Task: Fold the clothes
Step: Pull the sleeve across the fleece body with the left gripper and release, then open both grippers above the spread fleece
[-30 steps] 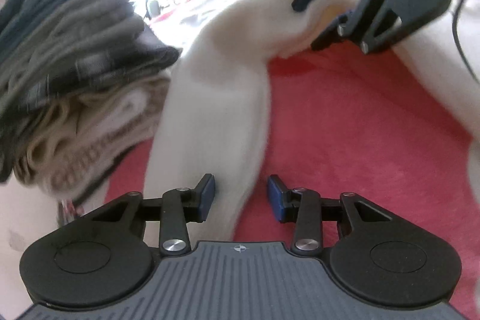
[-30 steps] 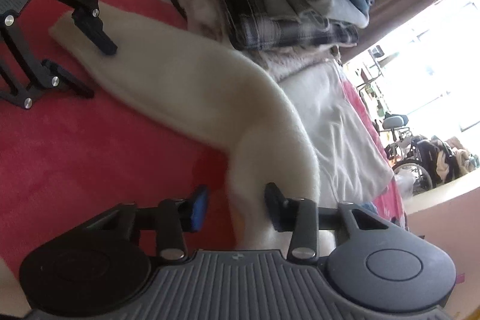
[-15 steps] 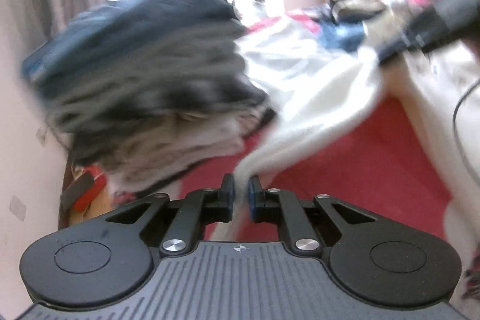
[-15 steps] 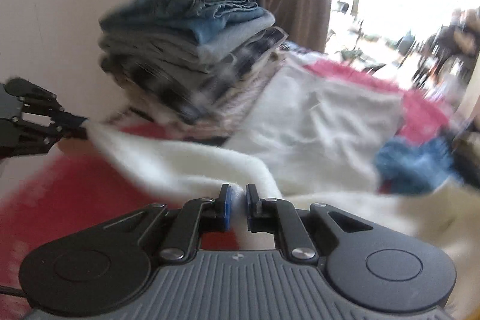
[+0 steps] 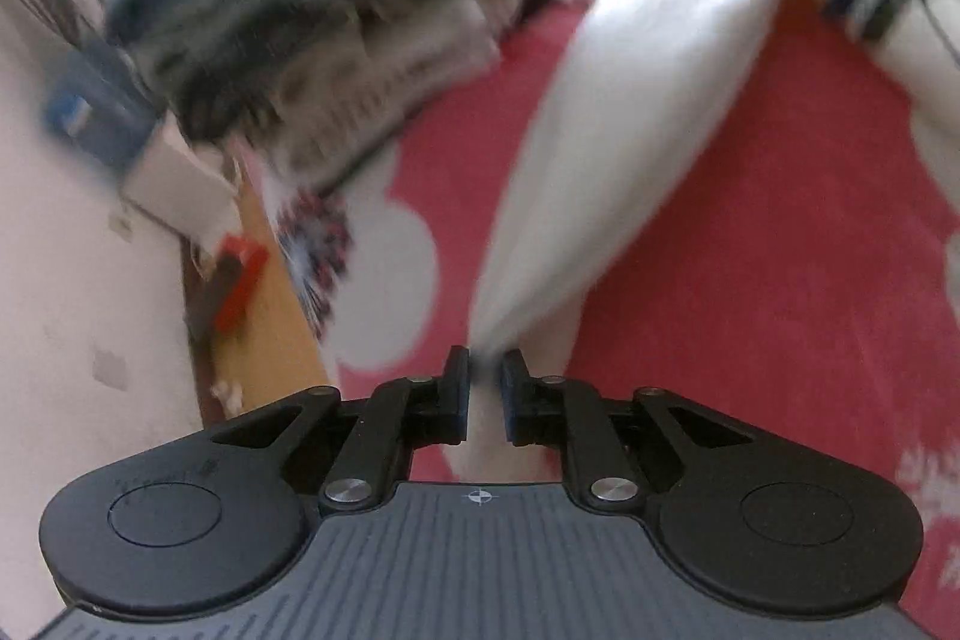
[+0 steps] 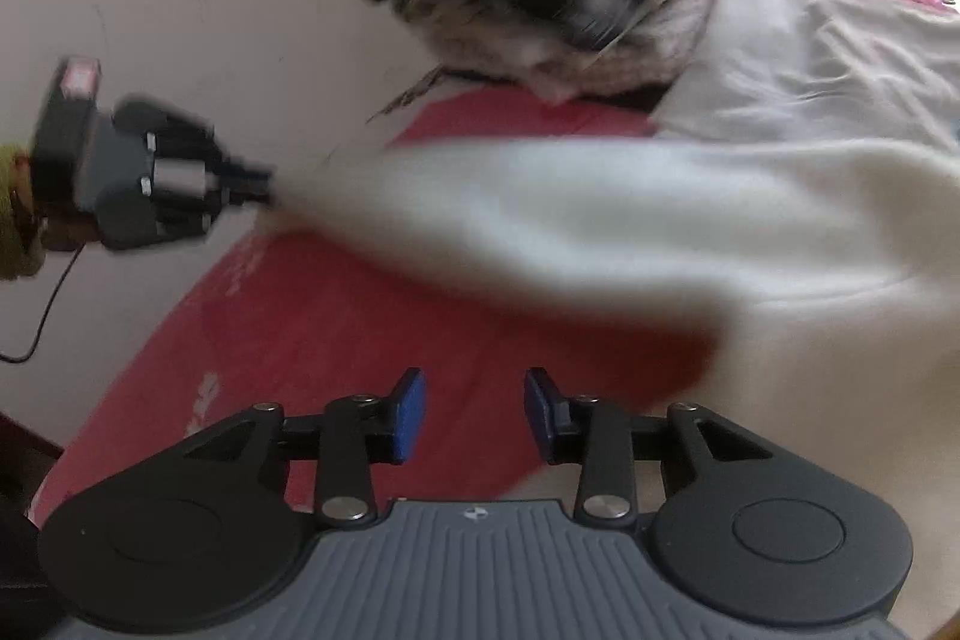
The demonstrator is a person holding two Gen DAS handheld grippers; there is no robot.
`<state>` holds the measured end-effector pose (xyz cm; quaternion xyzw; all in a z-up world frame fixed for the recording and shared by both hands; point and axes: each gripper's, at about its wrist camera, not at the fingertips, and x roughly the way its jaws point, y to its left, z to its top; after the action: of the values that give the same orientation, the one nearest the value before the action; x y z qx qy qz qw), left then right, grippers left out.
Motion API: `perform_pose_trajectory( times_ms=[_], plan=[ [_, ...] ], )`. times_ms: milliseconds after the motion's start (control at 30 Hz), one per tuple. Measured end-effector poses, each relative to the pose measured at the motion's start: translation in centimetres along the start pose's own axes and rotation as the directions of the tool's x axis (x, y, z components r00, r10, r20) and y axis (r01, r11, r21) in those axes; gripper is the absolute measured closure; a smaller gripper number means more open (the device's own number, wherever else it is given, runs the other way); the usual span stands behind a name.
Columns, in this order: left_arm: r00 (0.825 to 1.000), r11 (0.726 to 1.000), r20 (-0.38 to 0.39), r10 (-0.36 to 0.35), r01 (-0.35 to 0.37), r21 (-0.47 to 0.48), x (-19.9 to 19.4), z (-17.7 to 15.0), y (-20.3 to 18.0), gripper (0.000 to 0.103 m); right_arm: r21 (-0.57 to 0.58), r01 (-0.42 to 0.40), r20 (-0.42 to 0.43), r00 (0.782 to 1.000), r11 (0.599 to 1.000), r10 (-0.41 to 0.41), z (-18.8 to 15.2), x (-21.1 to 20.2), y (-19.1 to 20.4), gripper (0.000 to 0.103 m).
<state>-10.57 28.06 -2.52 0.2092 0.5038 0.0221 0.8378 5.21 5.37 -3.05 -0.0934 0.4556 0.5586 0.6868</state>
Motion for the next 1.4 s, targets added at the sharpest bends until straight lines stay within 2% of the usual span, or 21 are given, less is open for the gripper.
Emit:
perform_pose_trajectory(
  times_ms=[100,133,233,300,333,400,433,500,600,667,733,800,900,967,1167,1267,1400],
  plan=[
    [0.995,0.994,-0.013,-0.098,0.098,-0.047,-1.0,-0.4,0.8,0.083,0.051,-0.016,0.064,0.998,0.999,0.013,0.7,-3.3,-1.8,0.052],
    [0.994,0.992,-0.008,-0.111,0.111,-0.055,-1.5,-0.6,1.1,0.082,0.072,-0.007,0.099,0.995,0.997,-0.001,1.2,-4.6,-2.7,0.047],
    [0.99,0.98,0.033,-0.138,0.141,-0.138,-2.9,-0.6,3.3,0.078,0.161,0.062,0.175,0.98,0.985,-0.091,2.7,-7.6,-6.0,0.045],
    [0.985,0.954,0.1,-0.142,0.163,-0.253,-3.0,0.4,5.1,0.074,0.264,0.126,0.196,0.964,0.956,-0.181,3.2,-8.6,-8.0,0.045],
    [0.98,0.935,0.139,-0.143,0.18,-0.307,-2.7,1.2,5.8,0.073,0.307,0.132,0.212,0.956,0.943,-0.203,3.3,-8.8,-8.8,0.045],
    [0.968,0.905,0.202,-0.151,0.217,-0.366,-1.3,3.4,6.1,0.07,0.392,0.083,0.255,0.947,0.916,-0.195,2.9,-8.9,-9.9,0.044],
    [0.961,0.901,0.225,-0.162,0.237,-0.363,-0.3,4.9,5.6,0.069,0.42,0.055,0.268,0.946,0.906,-0.181,2.5,-8.6,-10.1,0.044],
    [0.953,0.915,0.247,-0.173,0.248,-0.317,1.8,8.1,3.5,0.069,0.42,0.051,0.259,0.95,0.906,-0.173,2.0,-7.3,-9.6,0.046],
    [0.955,0.955,0.259,-0.145,0.204,-0.217,4.1,12.1,-0.6,0.069,0.362,0.162,0.175,0.955,0.918,-0.237,0.5,-5.0,-8.1,0.049],
    [0.942,0.959,0.294,-0.162,0.221,-0.179,5.2,13.7,-2.5,0.067,0.321,0.242,0.108,0.951,0.916,-0.289,-0.6,-3.4,-7.3,0.054],
    [0.933,0.961,0.311,-0.181,0.236,-0.147,6.3,15.0,-4.3,0.066,0.325,0.314,0.045,0.937,0.892,-0.346,-2.4,-2.2,-7.2,0.057],
    [0.929,0.961,0.313,-0.198,0.247,-0.126,7.4,15.9,-5.4,0.065,0.371,0.303,0.081,0.931,0.878,-0.356,-4.3,-2.1,-7.4,0.057],
    [0.928,0.955,0.297,-0.225,0.271,-0.121,8.6,16.8,-5.7,0.063,0.444,0.273,0.124,0.924,0.853,-0.361,-5.6,-2.5,-7.7,0.059],
    [0.924,0.948,0.297,-0.24,0.289,-0.133,9.1,17.3,-5.4,0.061,0.457,0.283,0.131,0.916,0.843,-0.379,-6.0,-2.3,-7.5,0.059],
    [0.923,0.928,0.245,-0.298,0.34,-0.152,10.8,18.3,-5.3,0.05,0.479,0.264,0.166,0.909,0.837,-0.382,-6.6,-2.2,-7.6,0.059],
    [0.912,0.905,0.233,-0.338,0.383,-0.184,11.1,18.4,-4.7,0.05,0.481,0.255,0.175,0.91,0.839,-0.376,-6.7,-2.3,-7.7,0.059],
    [0.885,0.873,0.21,-0.416,0.453,-0.179,10.9,18.3,-4.2,0.049,0.49,0.238,0.187,0.911,0.839,-0.367,-6.9,-2.3,-7.9,0.059]
  ],
)
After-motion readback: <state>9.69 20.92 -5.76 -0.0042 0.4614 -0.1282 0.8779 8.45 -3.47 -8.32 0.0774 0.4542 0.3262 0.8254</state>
